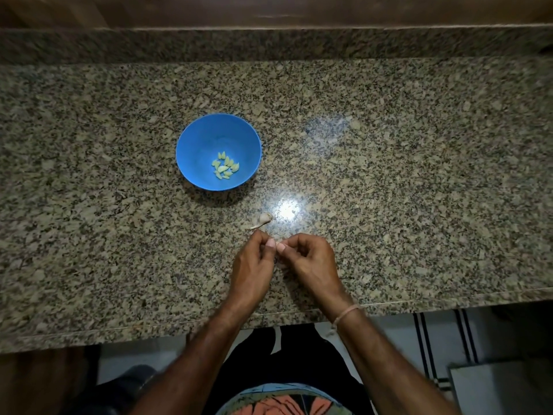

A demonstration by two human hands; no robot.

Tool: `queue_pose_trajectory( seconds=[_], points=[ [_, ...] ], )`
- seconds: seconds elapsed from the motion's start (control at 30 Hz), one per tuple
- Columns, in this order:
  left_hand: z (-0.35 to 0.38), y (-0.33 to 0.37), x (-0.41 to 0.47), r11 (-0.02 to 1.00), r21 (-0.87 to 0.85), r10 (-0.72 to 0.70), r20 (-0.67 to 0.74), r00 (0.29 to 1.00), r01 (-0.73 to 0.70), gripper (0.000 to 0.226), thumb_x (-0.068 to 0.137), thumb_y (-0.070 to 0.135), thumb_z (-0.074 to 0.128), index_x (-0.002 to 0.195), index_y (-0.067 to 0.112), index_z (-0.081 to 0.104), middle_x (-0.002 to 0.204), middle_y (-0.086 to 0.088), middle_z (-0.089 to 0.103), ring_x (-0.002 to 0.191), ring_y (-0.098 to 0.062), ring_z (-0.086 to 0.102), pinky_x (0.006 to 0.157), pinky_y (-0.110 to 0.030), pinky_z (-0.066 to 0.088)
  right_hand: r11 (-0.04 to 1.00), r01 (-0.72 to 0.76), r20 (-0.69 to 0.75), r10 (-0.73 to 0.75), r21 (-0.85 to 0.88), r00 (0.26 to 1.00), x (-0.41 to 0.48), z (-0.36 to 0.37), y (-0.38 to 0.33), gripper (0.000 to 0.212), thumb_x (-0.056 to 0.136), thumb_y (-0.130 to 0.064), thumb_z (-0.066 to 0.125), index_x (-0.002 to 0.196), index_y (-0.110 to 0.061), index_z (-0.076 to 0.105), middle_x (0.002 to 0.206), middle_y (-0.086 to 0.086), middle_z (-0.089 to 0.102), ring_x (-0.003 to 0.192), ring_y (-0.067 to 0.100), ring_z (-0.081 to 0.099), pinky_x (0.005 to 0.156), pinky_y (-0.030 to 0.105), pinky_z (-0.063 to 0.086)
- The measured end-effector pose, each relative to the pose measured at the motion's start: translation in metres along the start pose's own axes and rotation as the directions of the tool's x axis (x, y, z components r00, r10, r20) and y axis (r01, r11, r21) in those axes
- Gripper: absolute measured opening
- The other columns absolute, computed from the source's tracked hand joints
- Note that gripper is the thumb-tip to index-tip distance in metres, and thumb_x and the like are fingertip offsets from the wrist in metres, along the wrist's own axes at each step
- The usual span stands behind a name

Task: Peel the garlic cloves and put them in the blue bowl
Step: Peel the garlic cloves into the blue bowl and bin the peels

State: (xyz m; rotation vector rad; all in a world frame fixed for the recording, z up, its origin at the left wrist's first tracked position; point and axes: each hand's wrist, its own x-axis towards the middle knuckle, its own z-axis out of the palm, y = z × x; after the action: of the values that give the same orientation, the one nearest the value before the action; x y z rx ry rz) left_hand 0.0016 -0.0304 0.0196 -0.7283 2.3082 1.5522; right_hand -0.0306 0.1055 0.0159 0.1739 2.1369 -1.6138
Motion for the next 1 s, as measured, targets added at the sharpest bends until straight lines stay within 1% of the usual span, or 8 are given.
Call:
queue_pose_trajectory(
  seconds=[0.17, 0.3, 0.4, 0.5, 0.57, 0.7, 0.87, 1.0],
  points=[
    [0.003, 0.003, 0.002, 0.994, 0.043, -0.108, 0.068, 0.992, 0.105, 0.030, 0.112, 0.034, 0.037, 0.117, 0.014, 0.059, 0.105, -0.005, 0.064, 0.095, -0.018, 0.060, 0.081, -0.038, 0.050, 0.986, 0.042, -0.028, -0.047, -0.159, 0.999, 0.000, 0.004, -0.002, 0.015, 0.094, -0.026, 0.077, 0.085, -0.014, 0.074, 0.080, -0.002, 0.074, 0.075, 0.013, 0.072, 0.072, 0.026, 0.061],
    [0.002, 0.008, -0.002, 0.999, 0.019, -0.047, -0.014, 0.999, 0.047, 0.017, 0.109, 0.033, 0.052, 0.106, 0.018, 0.060, 0.089, 0.006, 0.068, 0.079, -0.007, 0.065, 0.065, -0.023, 0.049, 0.971, -0.199, -0.005, 0.201, 0.133, 0.980, -0.002, 0.004, -0.006, 0.021, 0.098, -0.018, 0.071, 0.082, -0.005, 0.072, 0.074, 0.008, 0.071, 0.064, 0.014, 0.064, 0.059, 0.024, 0.055],
    [0.003, 0.011, -0.010, 0.998, 0.004, 0.061, -0.135, 0.989, -0.061, 0.009, 0.104, 0.027, 0.063, 0.102, 0.019, 0.065, 0.086, 0.008, 0.071, 0.076, 0.000, 0.067, 0.061, -0.009, 0.048, 0.835, -0.357, 0.067, 0.363, 0.420, 0.929, -0.005, 0.009, -0.008, 0.014, 0.099, -0.008, 0.066, 0.092, 0.004, 0.071, 0.071, 0.009, 0.065, 0.060, 0.016, 0.058, 0.055, 0.026, 0.048],
    [0.004, 0.009, -0.013, 0.981, 0.052, 0.192, -0.173, 0.966, -0.185, 0.009, 0.100, 0.023, 0.069, 0.092, 0.018, 0.068, 0.080, 0.010, 0.071, 0.076, 0.003, 0.067, 0.059, -0.007, 0.045, 0.794, -0.380, 0.039, 0.412, 0.474, 0.910, -0.006, 0.013, -0.007, 0.019, 0.097, -0.008, 0.067, 0.100, 0.011, 0.070, 0.070, 0.009, 0.064, 0.059, 0.018, 0.056, 0.054, 0.028, 0.046],
    [0.004, 0.005, -0.012, 0.973, 0.120, 0.216, -0.178, 0.960, -0.197, 0.012, 0.100, 0.025, 0.066, 0.089, 0.020, 0.066, 0.079, 0.010, 0.068, 0.074, -0.002, 0.064, 0.059, -0.015, 0.044, 0.855, -0.328, 0.023, 0.348, 0.403, 0.937, -0.008, 0.015, -0.005, 0.016, 0.099, -0.012, 0.066, 0.091, 0.000, 0.071, 0.071, 0.007, 0.064, 0.063, 0.019, 0.056, 0.056, 0.031, 0.046],
    [0.006, 0.000, -0.008, 0.954, 0.257, 0.202, -0.175, 0.964, -0.153, 0.020, 0.105, 0.029, 0.058, 0.086, 0.023, 0.058, 0.074, 0.010, 0.059, 0.068, -0.008, 0.054, 0.056, -0.023, 0.033, 0.997, -0.080, -0.063, 0.078, -0.018, 0.995, -0.013, 0.013, 0.001, 0.030, 0.105, -0.027, 0.062, 0.076, -0.018, 0.059, 0.071, -0.002, 0.058, 0.065, 0.008, 0.050, 0.061, 0.026, 0.047],
    [0.010, 0.001, -0.005, 0.961, 0.264, 0.144, -0.219, 0.965, -0.083, 0.024, 0.105, 0.035, 0.056, 0.085, 0.023, 0.059, 0.071, 0.008, 0.059, 0.065, -0.013, 0.053, 0.055, -0.028, 0.032, 0.907, 0.233, -0.091, -0.281, -0.350, 0.955, -0.008, 0.006, 0.007, 0.026, 0.106, -0.022, 0.061, 0.080, -0.019, 0.057, 0.070, -0.009, 0.053, 0.062, 0.003, 0.045, 0.056, 0.016, 0.037],
    [0.007, 0.005, -0.004, 0.965, 0.241, 0.160, -0.246, 0.956, -0.099, 0.023, 0.103, 0.039, 0.062, 0.086, 0.024, 0.068, 0.069, 0.011, 0.065, 0.066, -0.008, 0.060, 0.056, -0.029, 0.039, 0.820, 0.319, -0.058, -0.390, -0.475, 0.919, 0.002, -0.003, 0.013, 0.015, 0.102, -0.021, 0.061, 0.103, -0.017, 0.076, 0.091, -0.002, 0.072, 0.084, 0.012, 0.064, 0.075, 0.029, 0.054]
  ],
)
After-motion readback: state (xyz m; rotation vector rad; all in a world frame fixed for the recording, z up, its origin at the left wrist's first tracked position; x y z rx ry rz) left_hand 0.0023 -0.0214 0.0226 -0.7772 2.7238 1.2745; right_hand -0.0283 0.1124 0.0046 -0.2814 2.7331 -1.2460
